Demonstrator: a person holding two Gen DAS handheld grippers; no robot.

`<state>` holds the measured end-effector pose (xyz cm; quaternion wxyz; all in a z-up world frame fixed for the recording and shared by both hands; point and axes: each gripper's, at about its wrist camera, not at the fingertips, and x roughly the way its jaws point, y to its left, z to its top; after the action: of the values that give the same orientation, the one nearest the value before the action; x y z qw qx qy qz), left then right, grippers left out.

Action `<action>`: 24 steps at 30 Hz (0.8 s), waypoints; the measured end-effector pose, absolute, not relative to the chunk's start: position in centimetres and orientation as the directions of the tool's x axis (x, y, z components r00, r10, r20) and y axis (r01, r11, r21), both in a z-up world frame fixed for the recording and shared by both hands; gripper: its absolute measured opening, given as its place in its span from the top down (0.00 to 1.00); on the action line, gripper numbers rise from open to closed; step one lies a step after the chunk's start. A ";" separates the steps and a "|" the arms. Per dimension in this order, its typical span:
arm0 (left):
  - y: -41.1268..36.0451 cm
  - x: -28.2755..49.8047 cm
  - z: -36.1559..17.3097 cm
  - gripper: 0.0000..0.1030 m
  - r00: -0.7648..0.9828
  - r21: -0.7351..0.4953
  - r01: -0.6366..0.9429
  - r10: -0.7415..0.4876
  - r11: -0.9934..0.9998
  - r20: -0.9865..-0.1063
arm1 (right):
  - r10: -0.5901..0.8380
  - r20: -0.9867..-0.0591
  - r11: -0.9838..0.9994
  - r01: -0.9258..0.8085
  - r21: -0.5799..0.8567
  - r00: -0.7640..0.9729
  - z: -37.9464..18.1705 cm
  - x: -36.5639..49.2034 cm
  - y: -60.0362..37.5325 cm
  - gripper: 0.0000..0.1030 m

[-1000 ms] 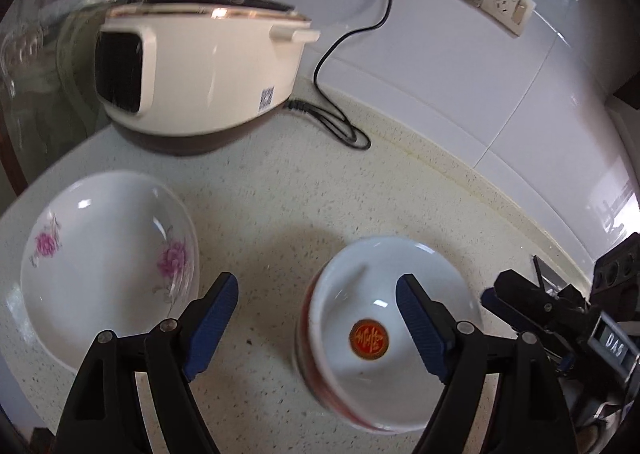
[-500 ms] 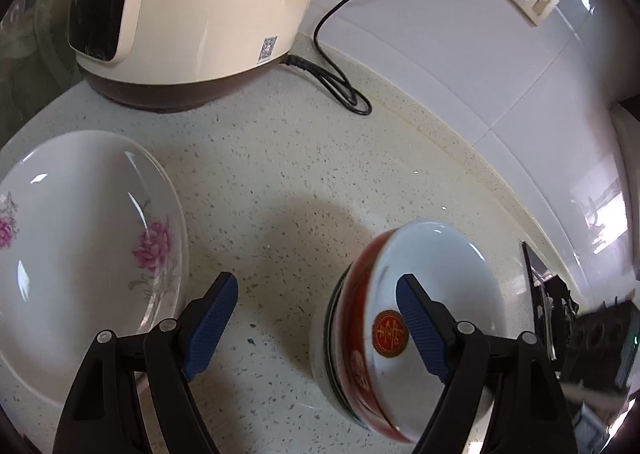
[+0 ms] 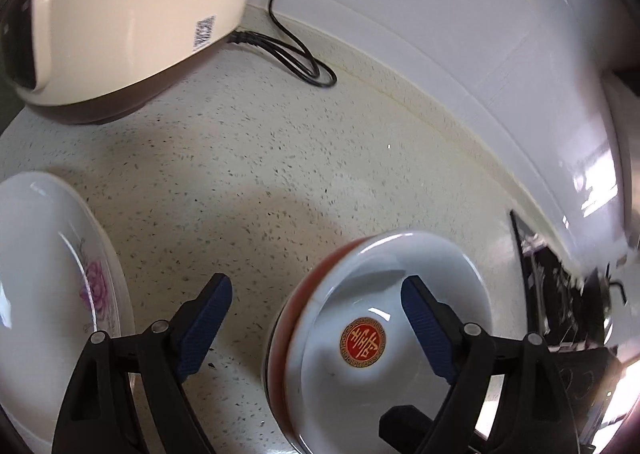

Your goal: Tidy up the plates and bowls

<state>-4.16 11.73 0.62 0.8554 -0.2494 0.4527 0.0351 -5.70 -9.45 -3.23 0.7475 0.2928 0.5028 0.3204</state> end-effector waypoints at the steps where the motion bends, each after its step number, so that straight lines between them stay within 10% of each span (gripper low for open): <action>1: 11.8 -4.1 0.7 0.15 0.581 -0.391 -0.283 -0.169 0.876 -0.796 | 0.772 -0.562 0.624 -0.184 0.760 0.296 -3.2 -5.7 -9.4 0.20; 14: 11.8 -4.3 0.0 0.16 0.557 -0.371 -0.281 -0.164 0.885 -0.814 | 0.763 -0.553 0.629 -0.184 0.755 0.335 -3.3 -6.8 -7.8 0.34; 18: 11.5 -5.1 0.4 0.45 0.609 -0.414 -0.246 -0.192 0.877 -0.769 | 0.767 -0.533 0.614 -0.168 0.771 0.357 -3.7 -6.8 -8.5 0.41; 24: 10.6 -6.0 0.4 0.46 0.631 -0.411 -0.230 -0.186 0.882 -0.753 | 0.771 -0.533 0.613 -0.177 0.770 0.350 -3.6 -7.3 -8.9 0.41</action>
<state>-5.97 10.63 0.39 0.8700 -0.2424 0.4291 0.0127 -7.31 -8.86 -3.62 0.7604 0.3108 0.4777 0.3114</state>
